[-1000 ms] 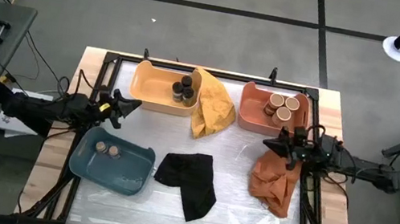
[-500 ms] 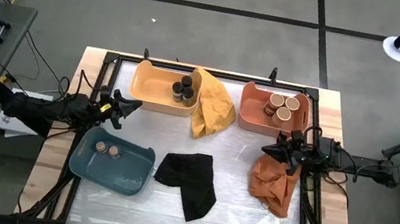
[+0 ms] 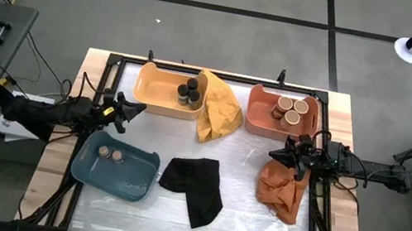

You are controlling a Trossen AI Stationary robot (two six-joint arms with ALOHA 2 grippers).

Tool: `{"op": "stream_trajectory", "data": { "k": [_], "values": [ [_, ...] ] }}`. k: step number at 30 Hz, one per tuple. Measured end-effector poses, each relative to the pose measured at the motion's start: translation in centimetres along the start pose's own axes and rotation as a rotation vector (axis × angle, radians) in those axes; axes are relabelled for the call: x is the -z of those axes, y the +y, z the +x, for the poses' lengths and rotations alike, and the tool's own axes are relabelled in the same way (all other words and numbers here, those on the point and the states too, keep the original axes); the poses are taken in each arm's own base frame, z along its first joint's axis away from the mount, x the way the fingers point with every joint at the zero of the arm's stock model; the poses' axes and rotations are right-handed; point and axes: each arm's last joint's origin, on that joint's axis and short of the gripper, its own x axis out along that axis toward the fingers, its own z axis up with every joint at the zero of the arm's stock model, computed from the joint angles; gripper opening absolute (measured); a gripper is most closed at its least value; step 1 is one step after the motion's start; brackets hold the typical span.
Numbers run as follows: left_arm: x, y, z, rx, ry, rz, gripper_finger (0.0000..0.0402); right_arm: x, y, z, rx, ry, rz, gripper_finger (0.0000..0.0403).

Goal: Sort spices by type
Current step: Return to Home Position

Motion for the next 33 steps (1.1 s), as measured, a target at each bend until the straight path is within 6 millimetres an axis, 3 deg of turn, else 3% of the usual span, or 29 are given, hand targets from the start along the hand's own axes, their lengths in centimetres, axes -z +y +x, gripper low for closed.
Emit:
{"op": "stream_trajectory", "data": {
  "k": [3,10,17,33],
  "values": [
    [0.3,0.1,0.0,0.017,0.045,0.157,0.0,0.0,0.0,0.0,0.0,0.0,0.0,0.0001],
    [1.3,-0.6,-0.3,0.39,0.181,0.484,0.0,0.0,0.0,0.0,0.0,0.001,0.0,0.0001],
    [1.3,-0.6,-0.3,0.394,0.203,0.401,0.0,0.0,0.0,0.0,0.0,0.001,0.0,0.0001],
    [1.3,-0.6,-0.3,0.394,0.204,0.401,0.0,0.0,0.0,0.0,0.0,0.001,0.0,0.0001]
  ]
}}
